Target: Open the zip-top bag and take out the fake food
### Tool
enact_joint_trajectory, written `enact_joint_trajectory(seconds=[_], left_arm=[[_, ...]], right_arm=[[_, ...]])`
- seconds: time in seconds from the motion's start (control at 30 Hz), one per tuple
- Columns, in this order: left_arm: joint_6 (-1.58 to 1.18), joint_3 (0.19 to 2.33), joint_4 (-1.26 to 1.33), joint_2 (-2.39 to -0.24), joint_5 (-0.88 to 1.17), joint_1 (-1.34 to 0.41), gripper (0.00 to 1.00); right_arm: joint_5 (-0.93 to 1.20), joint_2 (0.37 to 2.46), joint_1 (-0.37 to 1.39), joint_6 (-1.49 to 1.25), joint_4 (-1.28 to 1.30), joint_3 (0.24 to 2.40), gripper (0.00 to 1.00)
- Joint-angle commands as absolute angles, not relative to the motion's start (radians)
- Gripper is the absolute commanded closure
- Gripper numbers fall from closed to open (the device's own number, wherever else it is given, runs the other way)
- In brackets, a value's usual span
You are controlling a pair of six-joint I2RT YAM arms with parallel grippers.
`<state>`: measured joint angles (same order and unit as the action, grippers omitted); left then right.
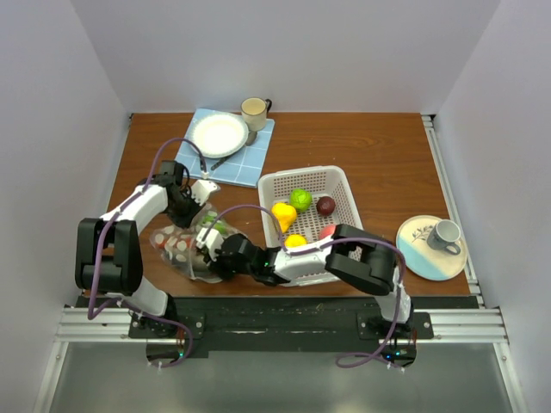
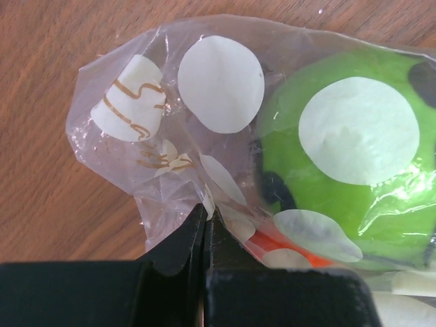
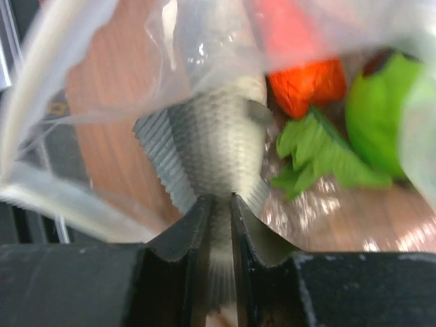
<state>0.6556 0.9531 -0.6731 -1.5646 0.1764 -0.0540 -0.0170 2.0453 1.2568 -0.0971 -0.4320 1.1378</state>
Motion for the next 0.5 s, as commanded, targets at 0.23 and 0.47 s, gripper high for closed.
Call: enact_joint_trajectory(seconds=[0.23,0.47], left_arm=[[0.657,0.974,-0.655,-1.569,0.195,-0.055,1.0],[0.655,0.965,-0.65,-1.557,0.196,-0.055,1.0]], right_arm=[[-0.147,1.74,1.266,-0.103,-0.374,0.962,0.88],[-0.123,1.844,1.275,-0.078,-0.367,1.038,0.46]])
